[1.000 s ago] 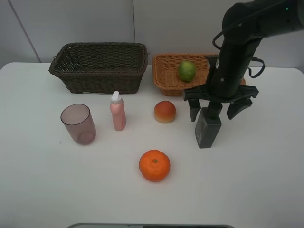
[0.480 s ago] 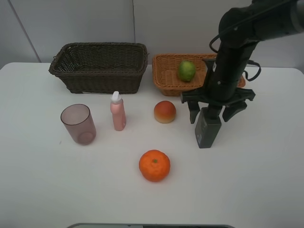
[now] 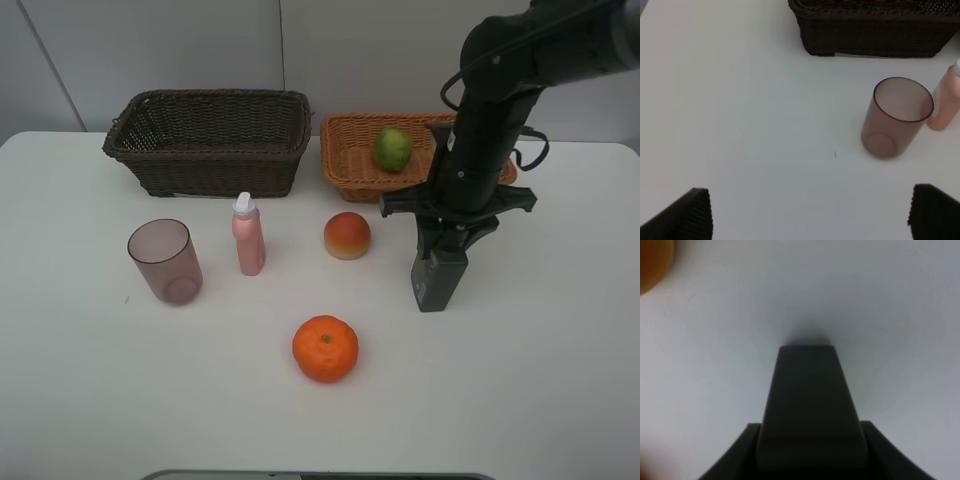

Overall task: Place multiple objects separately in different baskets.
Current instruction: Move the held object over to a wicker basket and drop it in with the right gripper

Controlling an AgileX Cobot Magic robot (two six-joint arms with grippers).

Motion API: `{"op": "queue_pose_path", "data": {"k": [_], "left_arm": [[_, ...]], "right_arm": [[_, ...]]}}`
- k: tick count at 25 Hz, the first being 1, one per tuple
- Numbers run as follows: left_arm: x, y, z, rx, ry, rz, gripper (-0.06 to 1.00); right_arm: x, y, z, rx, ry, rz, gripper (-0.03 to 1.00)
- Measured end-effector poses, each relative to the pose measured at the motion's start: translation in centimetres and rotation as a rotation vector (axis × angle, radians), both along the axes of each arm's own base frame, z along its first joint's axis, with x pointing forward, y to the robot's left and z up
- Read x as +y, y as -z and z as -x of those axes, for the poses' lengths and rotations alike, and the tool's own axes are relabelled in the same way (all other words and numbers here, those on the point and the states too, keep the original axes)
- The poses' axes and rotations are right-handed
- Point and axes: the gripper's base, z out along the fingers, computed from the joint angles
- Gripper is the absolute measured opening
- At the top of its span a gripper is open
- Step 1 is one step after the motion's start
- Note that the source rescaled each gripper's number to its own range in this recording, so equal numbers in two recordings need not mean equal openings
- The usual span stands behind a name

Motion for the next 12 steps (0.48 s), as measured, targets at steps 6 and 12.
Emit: {"op": "queue_pose_path", "data": {"k": [6, 12], "left_arm": [[0.00, 0.00, 0.00, 0.000, 0.000, 0.000, 1.00], [0.00, 0.00, 0.00, 0.000, 0.000, 0.000, 1.00]], "right_arm": [[0.00, 0.00, -0.01, -0.001, 0.000, 0.000, 0.03], [0.01, -0.35, -0.03, 0.004, -0.008, 0.003, 0.03]]}}
